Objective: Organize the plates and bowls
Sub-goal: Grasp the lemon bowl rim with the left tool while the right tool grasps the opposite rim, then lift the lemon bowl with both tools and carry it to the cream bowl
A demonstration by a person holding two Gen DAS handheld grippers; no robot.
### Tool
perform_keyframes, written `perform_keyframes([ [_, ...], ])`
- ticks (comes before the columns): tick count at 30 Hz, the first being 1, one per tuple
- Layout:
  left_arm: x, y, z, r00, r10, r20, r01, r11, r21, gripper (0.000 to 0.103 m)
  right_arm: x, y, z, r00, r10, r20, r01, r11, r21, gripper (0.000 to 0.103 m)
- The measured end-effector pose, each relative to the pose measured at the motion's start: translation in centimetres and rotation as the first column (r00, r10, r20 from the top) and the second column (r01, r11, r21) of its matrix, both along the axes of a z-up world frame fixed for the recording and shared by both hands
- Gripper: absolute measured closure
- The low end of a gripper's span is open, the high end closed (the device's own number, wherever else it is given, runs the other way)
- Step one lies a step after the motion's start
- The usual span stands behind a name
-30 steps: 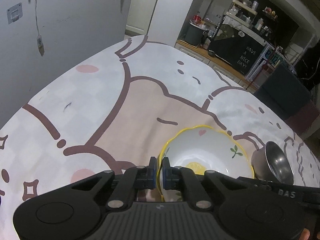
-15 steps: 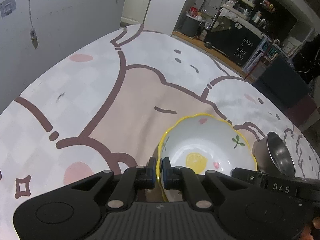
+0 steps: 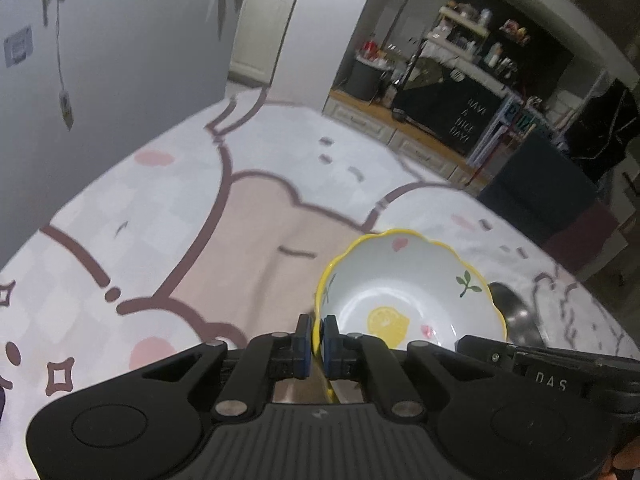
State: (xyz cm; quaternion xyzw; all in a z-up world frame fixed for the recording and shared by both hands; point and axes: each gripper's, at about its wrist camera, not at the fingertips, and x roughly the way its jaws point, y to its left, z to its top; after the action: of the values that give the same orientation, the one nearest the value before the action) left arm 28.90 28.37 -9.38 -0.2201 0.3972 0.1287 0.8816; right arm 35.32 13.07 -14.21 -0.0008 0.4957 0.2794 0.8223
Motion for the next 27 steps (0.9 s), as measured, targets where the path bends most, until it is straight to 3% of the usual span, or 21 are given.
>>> perform_keyframes([
  [7,-1.0,-5.2,4.6,0.995,-0.067,0.078,0.064,0.997,0.036,0.098,-1.7,-4.6,4.4,0.997,-0.03,0.074,0.027,0.999,0.035,0.093],
  [14,-2.5,-12.7,7.9,0.975,-0.168,0.146,0.161,0.985,0.057,0.098,-4.9,-12.4,8.4,0.984,-0.11,0.141,0.103,0.993,0.06,0.093],
  [20,-4.2,-20.1,9.0,0.942,-0.283,0.18,0.276,0.959,0.066,0.097,-8.8,-20.5,10.5,0.964,-0.203,0.174,0.194,0.979,0.065,0.093],
  [27,-5.7,-27.4,8.5,0.892,-0.416,0.179,0.41,0.909,0.069,0.097,-13.8,-29.6,10.8,0.933,-0.308,0.183,0.304,0.951,0.055,0.093],
])
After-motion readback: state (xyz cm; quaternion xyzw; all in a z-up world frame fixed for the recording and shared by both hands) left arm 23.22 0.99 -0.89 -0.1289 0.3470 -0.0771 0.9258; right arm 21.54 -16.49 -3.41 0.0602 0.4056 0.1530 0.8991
